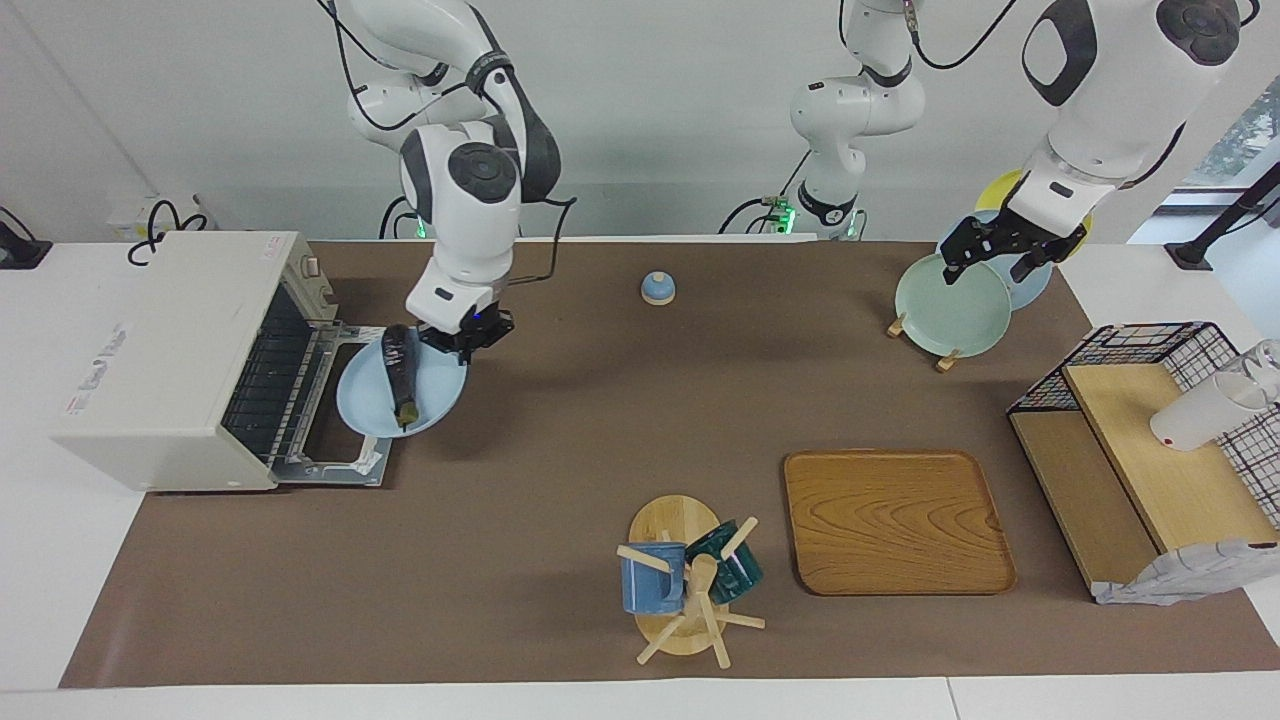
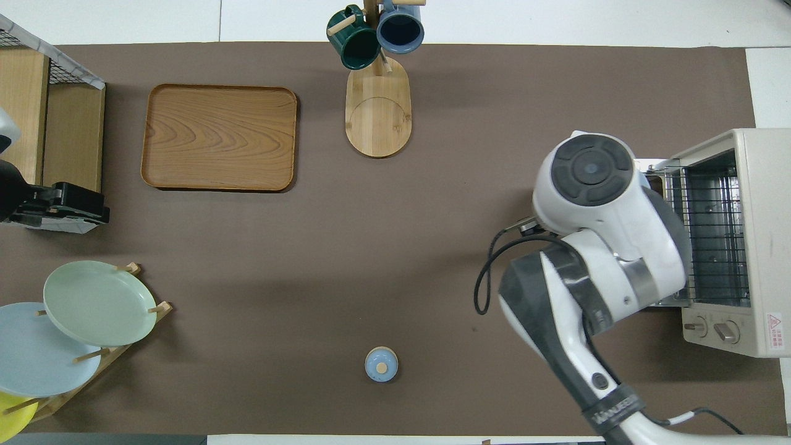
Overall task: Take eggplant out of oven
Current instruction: 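Grasp the light blue plate inside the oven with the right gripper, then carry the plate out and set it on the table center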
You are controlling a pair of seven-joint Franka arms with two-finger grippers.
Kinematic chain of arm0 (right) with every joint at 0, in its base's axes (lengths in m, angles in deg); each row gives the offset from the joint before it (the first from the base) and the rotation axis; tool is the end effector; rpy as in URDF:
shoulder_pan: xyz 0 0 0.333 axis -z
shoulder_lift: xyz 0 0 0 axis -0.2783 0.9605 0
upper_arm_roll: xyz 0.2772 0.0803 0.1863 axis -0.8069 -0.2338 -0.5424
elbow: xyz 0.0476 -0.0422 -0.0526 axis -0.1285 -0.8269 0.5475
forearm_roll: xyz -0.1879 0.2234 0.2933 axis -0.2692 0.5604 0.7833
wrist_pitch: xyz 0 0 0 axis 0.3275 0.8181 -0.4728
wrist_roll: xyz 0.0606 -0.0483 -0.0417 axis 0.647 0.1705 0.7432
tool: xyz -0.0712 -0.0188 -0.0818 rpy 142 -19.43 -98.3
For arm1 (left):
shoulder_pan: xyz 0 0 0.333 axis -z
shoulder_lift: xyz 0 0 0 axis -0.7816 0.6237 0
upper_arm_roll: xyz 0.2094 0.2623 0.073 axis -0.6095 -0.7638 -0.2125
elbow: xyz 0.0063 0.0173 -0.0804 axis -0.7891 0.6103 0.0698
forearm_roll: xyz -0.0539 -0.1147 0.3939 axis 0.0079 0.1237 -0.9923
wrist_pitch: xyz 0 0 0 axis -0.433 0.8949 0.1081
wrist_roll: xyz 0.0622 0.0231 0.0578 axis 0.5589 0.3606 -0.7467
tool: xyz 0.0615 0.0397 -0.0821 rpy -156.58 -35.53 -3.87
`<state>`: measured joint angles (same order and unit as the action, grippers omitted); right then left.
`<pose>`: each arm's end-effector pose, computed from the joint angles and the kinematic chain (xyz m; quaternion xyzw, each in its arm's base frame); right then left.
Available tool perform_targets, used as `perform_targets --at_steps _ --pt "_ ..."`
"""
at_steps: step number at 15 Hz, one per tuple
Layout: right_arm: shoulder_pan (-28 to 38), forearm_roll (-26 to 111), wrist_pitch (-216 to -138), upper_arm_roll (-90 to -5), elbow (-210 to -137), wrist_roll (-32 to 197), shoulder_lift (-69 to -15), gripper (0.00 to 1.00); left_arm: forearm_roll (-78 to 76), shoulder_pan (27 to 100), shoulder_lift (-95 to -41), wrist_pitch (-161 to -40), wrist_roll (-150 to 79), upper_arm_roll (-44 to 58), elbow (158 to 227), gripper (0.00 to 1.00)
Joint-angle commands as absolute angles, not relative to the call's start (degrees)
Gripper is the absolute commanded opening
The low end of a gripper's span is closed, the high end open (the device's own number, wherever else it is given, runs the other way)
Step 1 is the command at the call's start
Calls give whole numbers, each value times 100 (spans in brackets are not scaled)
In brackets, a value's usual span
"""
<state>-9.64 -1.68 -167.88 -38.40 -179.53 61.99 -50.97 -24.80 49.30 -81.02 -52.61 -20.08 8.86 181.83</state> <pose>0.5524 0.2210 0.4471 0.9819 0.1368 -0.0251 0.1287 0.5521 -0.0300 0.6112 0.9990 -0.0194 -0.0399 0.0109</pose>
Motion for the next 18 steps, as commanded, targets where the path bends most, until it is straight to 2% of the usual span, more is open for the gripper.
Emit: perform_targets --at_steps 1,2,4,8,12,13,14,16,18 --pt "-1913 35 -15852 -3856 -16004 4653 -3596 0 -2530 4798 -8177 -5385 -2019 919 18246 100" --pt "-2152 52 -15473 -3865 -15098 4133 -2901 0 -2530 4789 -8177 -5437 -2019 911 18255 100" --pt "-2383 437 -15460 -4022 -14091 3367 -2167 0 -2530 4746 -8160 -5552 -2019 911 18255 100" --pt "-2884 439 -16197 -4085 -13815 2380 -1455 0 -2530 4640 -8116 -5754 -2019 911 18255 100" --pt "-2902 457 -16629 -4102 -13806 2352 -1400 0 -2530 4587 -8116 -5763 -2010 911 18264 100" --pt "-2876 474 -16664 -4102 -13797 2361 -1417 12 -2530 4587 -8116 -5763 -2010 911 18264 100" --pt "-2823 509 -16821 -4111 -13788 2361 -1452 33 -2530 4587 -8116 -5763 -2010 919 18264 100" --pt "-2831 457 -16989 -4102 -13788 2396 -1488 56 -2530 4587 -8124 -5789 -1984 919 18282 100" --pt "-2727 439 -16850 -4041 -13805 2727 -1776 56 -2530 4613 -8124 -5816 -1993 919 18290 100"
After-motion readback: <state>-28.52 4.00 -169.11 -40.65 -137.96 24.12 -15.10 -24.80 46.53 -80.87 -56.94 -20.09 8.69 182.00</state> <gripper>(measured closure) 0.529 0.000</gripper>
